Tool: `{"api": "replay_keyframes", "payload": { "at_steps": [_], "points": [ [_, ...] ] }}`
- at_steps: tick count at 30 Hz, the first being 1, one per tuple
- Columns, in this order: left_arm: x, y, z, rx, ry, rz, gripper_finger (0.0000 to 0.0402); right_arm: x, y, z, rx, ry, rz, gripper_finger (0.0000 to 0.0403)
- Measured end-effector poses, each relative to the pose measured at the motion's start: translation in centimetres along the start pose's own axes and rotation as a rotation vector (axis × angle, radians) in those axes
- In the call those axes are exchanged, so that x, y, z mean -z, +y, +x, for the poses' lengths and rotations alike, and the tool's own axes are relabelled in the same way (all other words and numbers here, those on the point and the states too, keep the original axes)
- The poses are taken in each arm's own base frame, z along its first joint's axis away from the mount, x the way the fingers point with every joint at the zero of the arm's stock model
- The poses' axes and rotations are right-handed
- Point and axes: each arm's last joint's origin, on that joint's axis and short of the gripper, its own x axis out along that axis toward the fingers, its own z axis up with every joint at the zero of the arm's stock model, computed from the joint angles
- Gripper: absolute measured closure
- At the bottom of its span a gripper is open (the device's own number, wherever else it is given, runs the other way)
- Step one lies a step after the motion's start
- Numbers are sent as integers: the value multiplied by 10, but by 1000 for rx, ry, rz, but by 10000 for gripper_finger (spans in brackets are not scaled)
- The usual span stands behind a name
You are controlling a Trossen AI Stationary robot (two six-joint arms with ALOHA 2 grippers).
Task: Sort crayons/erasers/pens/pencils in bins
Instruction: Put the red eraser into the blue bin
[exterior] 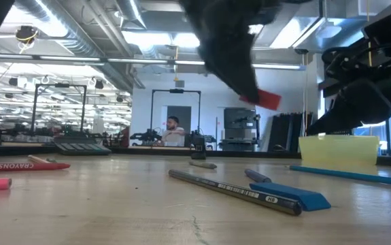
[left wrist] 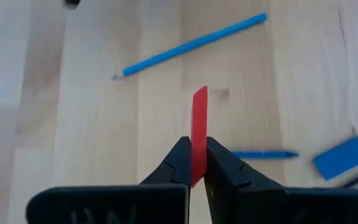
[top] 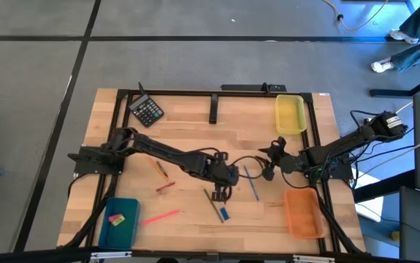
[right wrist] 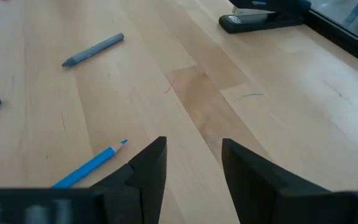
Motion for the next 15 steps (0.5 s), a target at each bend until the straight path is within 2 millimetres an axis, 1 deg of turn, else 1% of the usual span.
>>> {"api": "replay_keyframes", "payload": {
  "at_steps": [3, 5, 6, 10, 12, 15],
  "points": [
    [19, 4, -2, -2, -7, -67, 388, 0, 0, 0, 4, -3, 23, 246],
    [37, 6, -3, -9, 32, -107, 388, 0, 0, 0, 0, -3, 14, 246],
    [43, 7, -5, -8, 30, -133, 388, 0, 0, 0, 1, -4, -6, 246],
    [71, 11, -17, -19, 81, -212, 388, -2, 0, 0, 0, -16, -79, 246],
    [87, 10, -22, -21, 134, -246, 388, -4, 2, 0, -16, -33, -84, 246],
    [98, 6, -38, 5, 142, -293, 388, -7, 3, 0, -30, -60, -57, 246]
  ]
}}
